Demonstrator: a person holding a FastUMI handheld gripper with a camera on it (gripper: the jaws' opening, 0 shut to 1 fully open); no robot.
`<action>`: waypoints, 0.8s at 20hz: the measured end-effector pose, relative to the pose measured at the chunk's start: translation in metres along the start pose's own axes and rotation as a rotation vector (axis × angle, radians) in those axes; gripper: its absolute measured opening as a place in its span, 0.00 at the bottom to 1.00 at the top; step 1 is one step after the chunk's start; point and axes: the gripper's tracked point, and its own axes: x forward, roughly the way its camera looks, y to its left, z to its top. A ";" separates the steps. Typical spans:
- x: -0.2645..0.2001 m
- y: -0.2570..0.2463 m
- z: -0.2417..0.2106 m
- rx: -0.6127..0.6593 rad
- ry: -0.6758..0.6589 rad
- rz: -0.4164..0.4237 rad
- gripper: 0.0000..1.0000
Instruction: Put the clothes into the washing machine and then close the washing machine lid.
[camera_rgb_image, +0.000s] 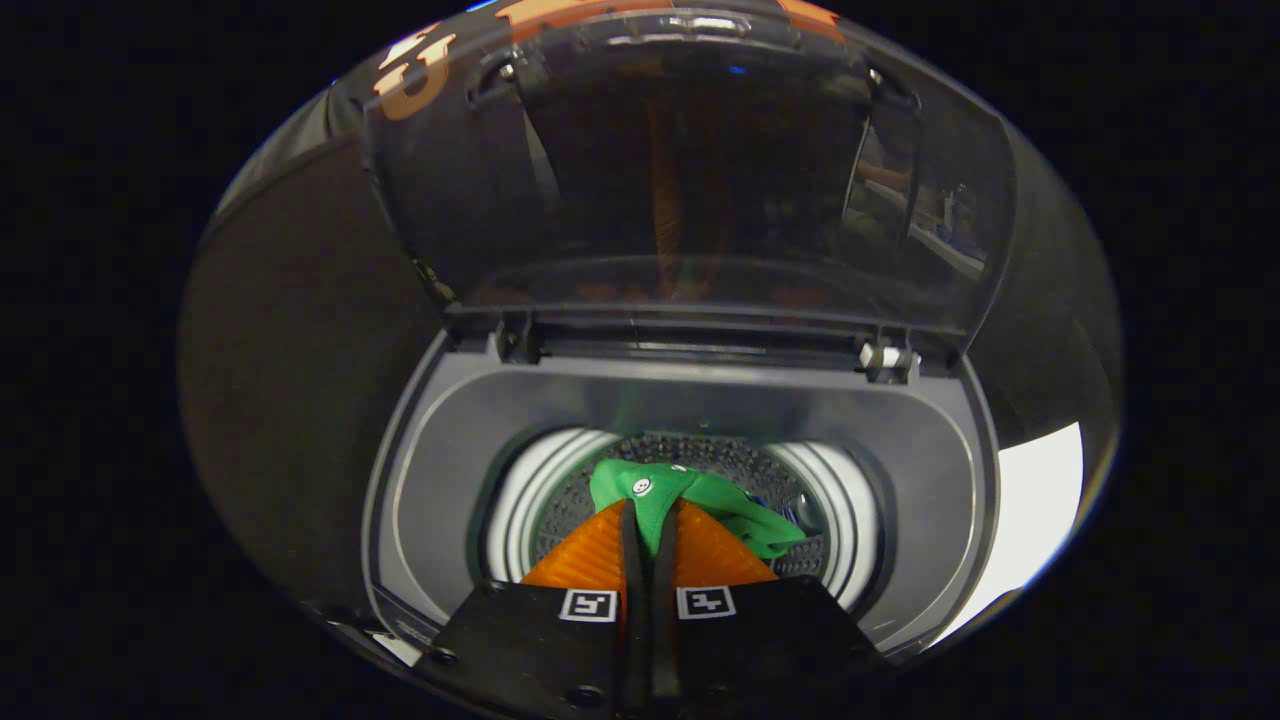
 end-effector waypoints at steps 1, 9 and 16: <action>0.004 -0.002 -0.006 0.003 0.023 -0.008 0.08; 0.013 0.001 -0.032 0.069 0.112 0.008 0.25; -0.021 -0.002 -0.016 0.074 0.015 -0.004 0.99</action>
